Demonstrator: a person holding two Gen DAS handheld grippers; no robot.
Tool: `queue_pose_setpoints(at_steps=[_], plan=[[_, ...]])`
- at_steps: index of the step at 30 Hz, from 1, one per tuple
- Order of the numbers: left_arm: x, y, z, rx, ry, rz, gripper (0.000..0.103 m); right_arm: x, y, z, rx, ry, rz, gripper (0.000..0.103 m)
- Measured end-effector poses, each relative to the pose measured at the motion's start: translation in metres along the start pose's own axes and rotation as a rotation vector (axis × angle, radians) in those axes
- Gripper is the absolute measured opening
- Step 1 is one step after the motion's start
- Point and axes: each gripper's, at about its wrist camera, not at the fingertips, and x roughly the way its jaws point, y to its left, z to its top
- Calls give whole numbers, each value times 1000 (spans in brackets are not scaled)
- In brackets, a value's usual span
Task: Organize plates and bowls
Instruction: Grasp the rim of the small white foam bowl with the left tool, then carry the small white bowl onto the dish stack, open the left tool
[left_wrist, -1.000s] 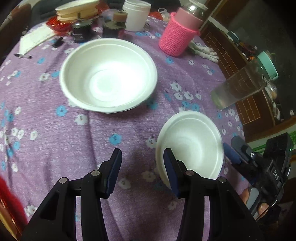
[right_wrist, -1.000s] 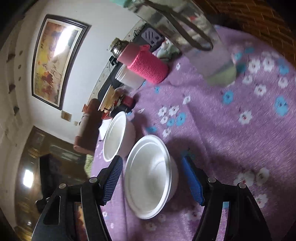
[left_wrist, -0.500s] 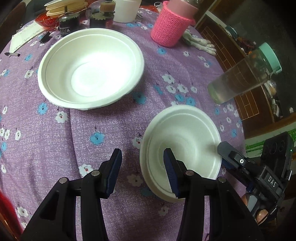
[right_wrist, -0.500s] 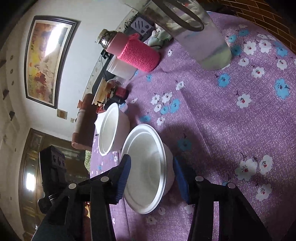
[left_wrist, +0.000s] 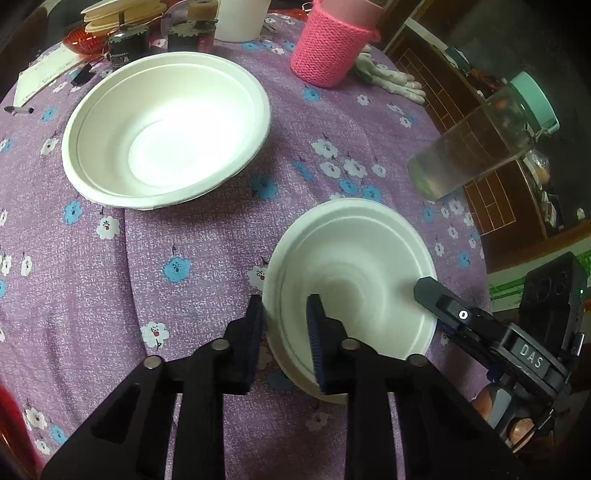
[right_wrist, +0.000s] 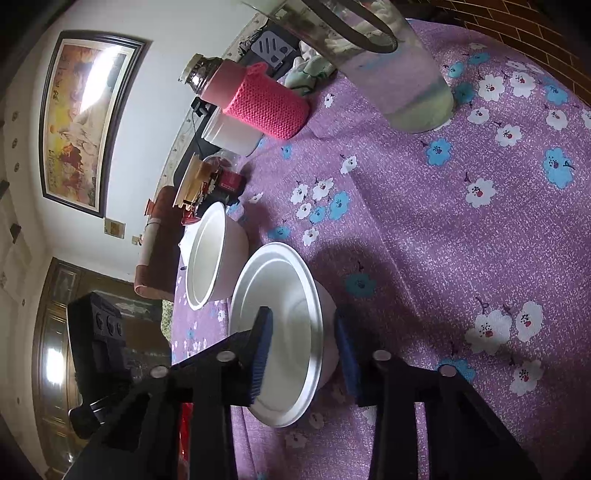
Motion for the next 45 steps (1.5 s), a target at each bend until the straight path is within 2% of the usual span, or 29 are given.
queue_pose_setpoints(at_steps=[4, 10, 13, 17, 19, 33, 37, 45], plan=[[0, 1, -1, 2, -5, 7, 13, 3, -3, 1, 11, 4, -28, 22], [0, 3, -1, -2, -5, 4, 11, 4, -3, 1, 2, -12, -63, 11], [2, 1, -2, 5, -4, 3, 8, 7, -5, 1, 3, -7, -89, 9], [5, -1, -4, 2, 11, -21, 8, 17, -8, 0, 4, 35, -128, 9], [5, -2, -5, 2, 9, -14, 8, 26, -17, -1, 54, 82, -110, 11], [-17, 4, -10, -8, -28, -52, 6, 12, 4, -8, -9, 2, -93, 10], [-36, 16, -19, -28, -63, -40, 6, 10, 18, -15, -43, -11, -87, 10], [-89, 62, -46, -109, -180, 25, 7, 24, 72, -46, -142, 51, -34, 9]])
